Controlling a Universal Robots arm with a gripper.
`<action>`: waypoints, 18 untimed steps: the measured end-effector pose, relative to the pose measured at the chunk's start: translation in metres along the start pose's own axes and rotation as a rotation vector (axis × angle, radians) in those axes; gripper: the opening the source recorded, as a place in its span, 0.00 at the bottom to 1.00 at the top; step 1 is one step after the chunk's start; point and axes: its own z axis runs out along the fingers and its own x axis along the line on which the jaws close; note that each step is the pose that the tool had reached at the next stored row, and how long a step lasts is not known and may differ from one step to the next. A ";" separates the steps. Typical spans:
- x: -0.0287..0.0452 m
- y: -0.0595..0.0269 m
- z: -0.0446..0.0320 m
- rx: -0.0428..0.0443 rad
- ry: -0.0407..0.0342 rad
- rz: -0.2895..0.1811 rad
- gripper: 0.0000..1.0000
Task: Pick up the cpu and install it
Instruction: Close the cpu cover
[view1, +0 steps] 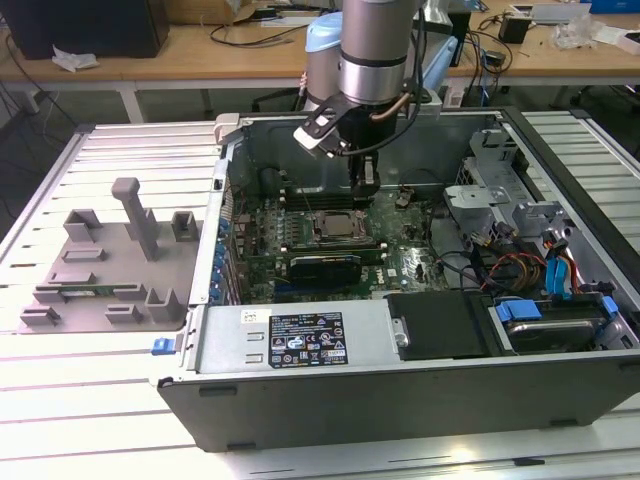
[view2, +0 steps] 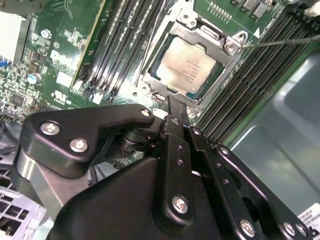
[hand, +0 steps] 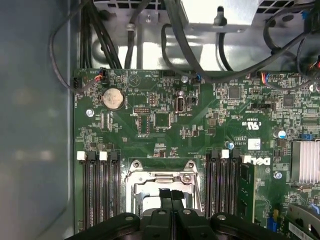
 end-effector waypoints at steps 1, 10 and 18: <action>0.0000 -0.0009 0.0012 0.0006 -0.0001 0.000 0.11; -0.0030 -0.0197 0.0079 0.0006 -0.0001 -0.004 0.11; -0.0031 -0.0199 0.0084 -0.0009 -0.0007 -0.042 0.11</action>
